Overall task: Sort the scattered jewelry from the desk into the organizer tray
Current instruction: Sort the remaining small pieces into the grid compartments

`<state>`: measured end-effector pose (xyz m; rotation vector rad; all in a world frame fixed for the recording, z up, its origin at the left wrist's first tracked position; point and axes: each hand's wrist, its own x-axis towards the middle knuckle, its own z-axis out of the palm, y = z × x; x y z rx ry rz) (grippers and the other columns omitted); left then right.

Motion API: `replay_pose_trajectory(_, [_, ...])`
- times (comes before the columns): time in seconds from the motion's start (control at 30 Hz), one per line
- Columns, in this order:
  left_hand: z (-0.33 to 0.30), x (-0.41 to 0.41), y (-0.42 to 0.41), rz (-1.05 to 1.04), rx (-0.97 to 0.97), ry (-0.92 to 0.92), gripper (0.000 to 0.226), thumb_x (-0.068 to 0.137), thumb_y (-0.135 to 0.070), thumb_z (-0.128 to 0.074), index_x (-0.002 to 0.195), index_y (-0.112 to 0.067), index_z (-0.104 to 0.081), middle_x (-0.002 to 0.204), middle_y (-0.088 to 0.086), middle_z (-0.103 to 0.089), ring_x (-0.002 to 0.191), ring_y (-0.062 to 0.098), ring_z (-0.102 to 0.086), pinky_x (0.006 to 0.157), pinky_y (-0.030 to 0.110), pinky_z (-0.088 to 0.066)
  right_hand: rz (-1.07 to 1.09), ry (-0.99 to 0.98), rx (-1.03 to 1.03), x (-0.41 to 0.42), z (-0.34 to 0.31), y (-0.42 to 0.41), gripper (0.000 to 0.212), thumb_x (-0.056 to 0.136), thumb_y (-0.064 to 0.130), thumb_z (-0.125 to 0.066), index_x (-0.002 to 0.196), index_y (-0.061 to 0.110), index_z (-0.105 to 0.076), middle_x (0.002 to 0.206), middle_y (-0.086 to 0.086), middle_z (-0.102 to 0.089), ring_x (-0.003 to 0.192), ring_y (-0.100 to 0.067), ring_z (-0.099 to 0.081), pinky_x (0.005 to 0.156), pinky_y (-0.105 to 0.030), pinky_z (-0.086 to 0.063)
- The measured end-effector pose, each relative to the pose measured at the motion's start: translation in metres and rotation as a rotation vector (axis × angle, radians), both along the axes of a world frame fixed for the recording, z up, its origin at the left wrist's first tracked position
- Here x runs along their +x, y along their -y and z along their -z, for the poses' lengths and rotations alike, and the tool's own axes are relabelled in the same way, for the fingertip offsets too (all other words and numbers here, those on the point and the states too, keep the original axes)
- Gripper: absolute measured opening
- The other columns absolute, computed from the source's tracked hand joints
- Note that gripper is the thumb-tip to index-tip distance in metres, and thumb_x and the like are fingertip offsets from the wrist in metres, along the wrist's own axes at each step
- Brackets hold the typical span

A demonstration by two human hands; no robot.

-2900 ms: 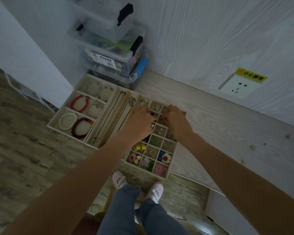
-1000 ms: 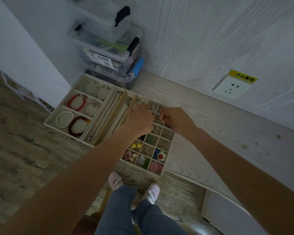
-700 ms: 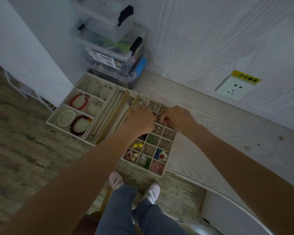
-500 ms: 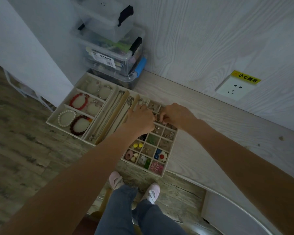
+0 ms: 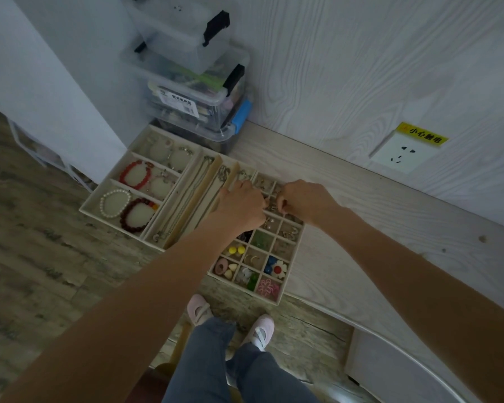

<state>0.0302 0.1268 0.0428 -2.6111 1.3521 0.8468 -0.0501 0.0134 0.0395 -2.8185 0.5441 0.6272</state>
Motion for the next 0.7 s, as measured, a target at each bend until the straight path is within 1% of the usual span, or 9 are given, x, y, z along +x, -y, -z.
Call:
replay_pose_trajectory(0.17, [0.001,0.002,0.000,0.001,0.002,-0.006,0.048,0.090,-0.018,-0.048,0.138,-0.022,-0.046,0.137,0.011,-0.037,0.131,0.030,-0.029,0.106,0.053,-0.026,0.112,0.149,-0.081,-0.003,0.002,0.002,0.020,0.088,0.007,-0.053,0.094,0.019,-0.067,0.102,-0.004,-0.056,0.090,-0.022,-0.059,0.067,-0.030,-0.043])
replay_pose_trajectory(0.33, [0.001,0.002,0.002,0.006,0.013,-0.011,0.048,0.091,-0.018,-0.047,0.139,-0.022,-0.045,0.137,0.011,-0.036,0.131,0.030,-0.028,0.107,0.052,-0.026,0.114,0.139,-0.097,-0.004,0.005,-0.003,0.017,0.091,0.013,-0.053,0.099,0.015,-0.068,0.103,-0.006,-0.057,0.089,-0.025,-0.060,0.069,-0.033,-0.049])
replay_pose_trajectory(0.43, [0.001,0.002,0.002,-0.004,0.005,-0.011,0.048,0.090,-0.020,-0.048,0.138,-0.022,-0.046,0.137,0.011,-0.037,0.130,0.030,-0.030,0.107,0.052,-0.025,0.119,0.116,-0.134,-0.003,0.008,-0.008,0.017,0.092,0.017,-0.052,0.097,0.011,-0.067,0.098,-0.006,-0.055,0.086,-0.026,-0.061,0.063,-0.030,-0.043])
replay_pose_trajectory(0.57, [0.002,0.002,0.001,-0.010,-0.002,-0.019,0.047,0.091,-0.020,-0.047,0.137,-0.021,-0.046,0.136,0.011,-0.037,0.130,0.030,-0.029,0.106,0.051,-0.025,0.128,0.099,-0.187,-0.002,0.015,-0.016,0.008,0.089,0.011,-0.054,0.084,0.008,-0.059,0.083,-0.003,-0.041,0.081,-0.026,-0.061,0.054,-0.028,-0.032])
replay_pose_trajectory(0.63, [0.003,0.002,0.001,-0.010,-0.007,-0.018,0.046,0.090,-0.019,-0.047,0.136,-0.021,-0.048,0.134,0.011,-0.038,0.129,0.030,-0.030,0.105,0.051,-0.025,0.125,0.112,-0.202,-0.002,0.017,-0.019,0.008,0.088,0.008,-0.054,0.080,0.009,-0.056,0.081,-0.004,-0.042,0.079,-0.026,-0.062,0.052,-0.028,-0.031])
replay_pose_trajectory(0.7, [0.002,0.002,0.001,-0.009,-0.011,-0.015,0.046,0.090,-0.019,-0.047,0.136,-0.021,-0.048,0.134,0.011,-0.039,0.129,0.030,-0.030,0.104,0.051,-0.025,0.123,0.120,-0.216,-0.002,0.018,-0.022,0.007,0.089,0.007,-0.053,0.085,0.008,-0.059,0.087,-0.007,-0.053,0.080,-0.026,-0.062,0.055,-0.029,-0.033])
